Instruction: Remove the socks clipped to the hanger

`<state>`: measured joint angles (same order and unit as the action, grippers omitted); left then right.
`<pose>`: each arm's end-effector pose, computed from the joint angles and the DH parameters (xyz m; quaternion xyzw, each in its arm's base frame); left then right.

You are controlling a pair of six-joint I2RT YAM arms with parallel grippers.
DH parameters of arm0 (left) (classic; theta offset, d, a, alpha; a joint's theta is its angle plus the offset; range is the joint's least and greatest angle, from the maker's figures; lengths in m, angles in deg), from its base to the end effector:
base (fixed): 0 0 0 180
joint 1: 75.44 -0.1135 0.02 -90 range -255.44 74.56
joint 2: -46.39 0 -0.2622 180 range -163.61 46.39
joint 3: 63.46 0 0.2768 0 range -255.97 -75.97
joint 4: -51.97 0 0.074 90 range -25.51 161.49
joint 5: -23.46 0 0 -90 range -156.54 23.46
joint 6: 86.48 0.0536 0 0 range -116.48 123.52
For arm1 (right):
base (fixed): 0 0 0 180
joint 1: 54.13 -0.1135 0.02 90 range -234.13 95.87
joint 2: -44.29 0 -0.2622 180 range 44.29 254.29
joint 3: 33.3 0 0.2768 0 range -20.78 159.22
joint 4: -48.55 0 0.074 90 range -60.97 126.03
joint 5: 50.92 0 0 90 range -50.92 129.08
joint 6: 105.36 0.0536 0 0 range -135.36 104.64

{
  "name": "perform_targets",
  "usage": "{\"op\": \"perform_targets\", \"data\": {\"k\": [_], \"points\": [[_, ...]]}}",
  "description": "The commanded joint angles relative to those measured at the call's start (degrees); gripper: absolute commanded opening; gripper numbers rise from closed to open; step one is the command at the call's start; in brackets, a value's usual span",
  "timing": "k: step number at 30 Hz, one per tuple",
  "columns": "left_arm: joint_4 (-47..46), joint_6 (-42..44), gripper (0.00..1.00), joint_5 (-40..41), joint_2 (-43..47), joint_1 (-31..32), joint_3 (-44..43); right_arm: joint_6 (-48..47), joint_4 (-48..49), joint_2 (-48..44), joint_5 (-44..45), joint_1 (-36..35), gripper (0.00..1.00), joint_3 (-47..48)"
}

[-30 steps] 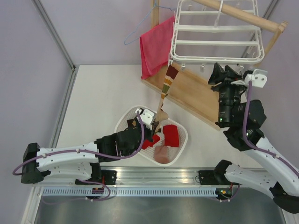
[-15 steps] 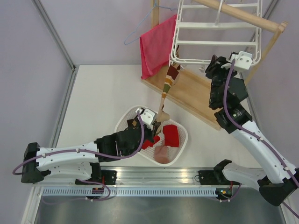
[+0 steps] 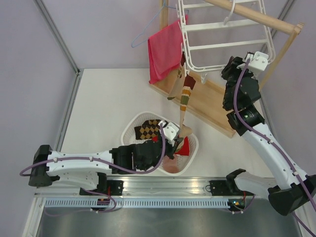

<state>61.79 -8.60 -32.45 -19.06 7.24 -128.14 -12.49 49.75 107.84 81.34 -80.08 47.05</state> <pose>0.0686 -0.2979 0.3265 0.2720 0.7086 -0.2969 0.5794 0.2642 0.0885 0.4634 0.1761 0.5955 -0.0174 0.7836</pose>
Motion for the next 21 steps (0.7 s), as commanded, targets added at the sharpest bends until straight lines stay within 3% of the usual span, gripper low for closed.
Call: {"op": "perform_targets", "data": {"k": [1, 21], "points": [[-2.6, 0.3, 0.02, -0.9, -2.0, 2.0, -3.7, -2.4, 2.5, -0.5, 0.2, 1.3, 0.37, 1.0], [-5.1, 0.0, 0.02, -1.7, -15.0, 9.7, -13.8, -12.7, 4.3, -3.2, 0.3, 9.5, 0.42, 4.1]]}}
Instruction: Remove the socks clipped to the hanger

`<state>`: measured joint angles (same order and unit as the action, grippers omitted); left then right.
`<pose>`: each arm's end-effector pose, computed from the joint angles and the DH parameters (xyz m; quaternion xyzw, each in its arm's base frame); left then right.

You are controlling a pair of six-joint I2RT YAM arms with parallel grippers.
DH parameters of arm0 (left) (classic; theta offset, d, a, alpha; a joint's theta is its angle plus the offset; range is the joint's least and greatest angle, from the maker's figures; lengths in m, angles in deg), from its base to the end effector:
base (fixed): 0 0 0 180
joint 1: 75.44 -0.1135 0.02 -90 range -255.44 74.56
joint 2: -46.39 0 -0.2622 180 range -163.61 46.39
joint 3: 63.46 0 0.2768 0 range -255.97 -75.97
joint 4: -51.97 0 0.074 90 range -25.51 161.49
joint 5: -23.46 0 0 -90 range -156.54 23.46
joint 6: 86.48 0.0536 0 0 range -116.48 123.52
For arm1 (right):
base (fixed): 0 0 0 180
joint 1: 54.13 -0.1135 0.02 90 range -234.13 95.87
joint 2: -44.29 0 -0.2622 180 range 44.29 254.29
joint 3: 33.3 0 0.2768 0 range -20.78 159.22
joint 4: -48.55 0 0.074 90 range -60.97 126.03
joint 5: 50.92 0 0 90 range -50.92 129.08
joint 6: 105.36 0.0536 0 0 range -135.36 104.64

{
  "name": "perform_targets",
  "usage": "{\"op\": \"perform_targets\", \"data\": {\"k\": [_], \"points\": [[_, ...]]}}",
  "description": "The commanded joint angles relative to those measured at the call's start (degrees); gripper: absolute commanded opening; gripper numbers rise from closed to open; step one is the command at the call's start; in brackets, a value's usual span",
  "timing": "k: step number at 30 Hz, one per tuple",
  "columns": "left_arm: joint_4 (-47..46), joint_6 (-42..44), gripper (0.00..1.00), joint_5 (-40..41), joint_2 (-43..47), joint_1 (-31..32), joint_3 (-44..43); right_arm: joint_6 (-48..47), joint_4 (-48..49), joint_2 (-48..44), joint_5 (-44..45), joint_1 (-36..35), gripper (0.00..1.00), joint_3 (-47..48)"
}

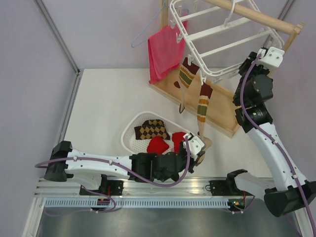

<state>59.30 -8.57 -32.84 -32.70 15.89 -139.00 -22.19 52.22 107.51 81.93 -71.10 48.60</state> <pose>0.0213 -0.3637 0.3314 0.3283 0.6861 -0.3399 0.5531 0.2678 0.0436 0.4793 0.1901 0.5696 -0.1342 0.7883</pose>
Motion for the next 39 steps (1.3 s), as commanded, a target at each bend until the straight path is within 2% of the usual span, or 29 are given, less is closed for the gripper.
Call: {"op": "perform_targets", "data": {"k": [1, 7, 10, 14, 15, 17, 18, 25, 34, 39], "points": [[-2.8, 0.0, 0.02, -1.3, -2.3, 1.2, -3.3, -3.3, 1.8, -4.6, -0.1, 0.5, 0.43, 2.9], [-3.2, 0.8, 0.02, -2.2, -5.5, 2.4, -6.9, -3.0, -1.2, -11.1, -0.7, 0.5, 0.55, 4.7], [-3.3, 1.2, 0.02, -2.2, -6.6, 2.8, -8.2, -0.6, -7.1, -13.7, -3.5, 0.5, 0.59, 6.2], [-3.9, 2.3, 0.02, -1.4, -7.1, 3.4, -9.0, 5.7, -18.4, -15.6, -12.9, 0.5, 0.62, 6.5], [-3.9, 2.5, 0.02, -0.8, -7.2, 3.8, -9.3, 6.6, -20.3, -15.8, -18.5, 0.5, 0.63, 6.3], [-4.0, 3.5, 0.02, -0.1, -7.5, 4.0, -9.4, 9.8, -23.4, -16.4, -23.6, 0.5, 0.63, 6.0], [-4.0, 3.7, 0.02, 0.6, -7.6, 4.2, -9.5, 12.2, -25.3, -16.6, -29.5, 0.5, 0.64, 5.4], [-3.9, 6.3, 0.02, 2.7, -9.4, 5.1, -10.4, 20.4, -28.3, -18.0, -49.7, 0.5, 0.64, 3.4], [-3.9, 7.1, 0.02, 4.7, -11.6, 5.9, -12.6, 24.2, -32.9, -21.3, -52.9, 0.5, 0.64, 3.8], [-3.9, 7.4, 0.02, 4.8, -12.3, 6.8, -13.6, 24.0, -36.3, -21.8, -51.2, 0.5, 0.65, 2.3]]}}
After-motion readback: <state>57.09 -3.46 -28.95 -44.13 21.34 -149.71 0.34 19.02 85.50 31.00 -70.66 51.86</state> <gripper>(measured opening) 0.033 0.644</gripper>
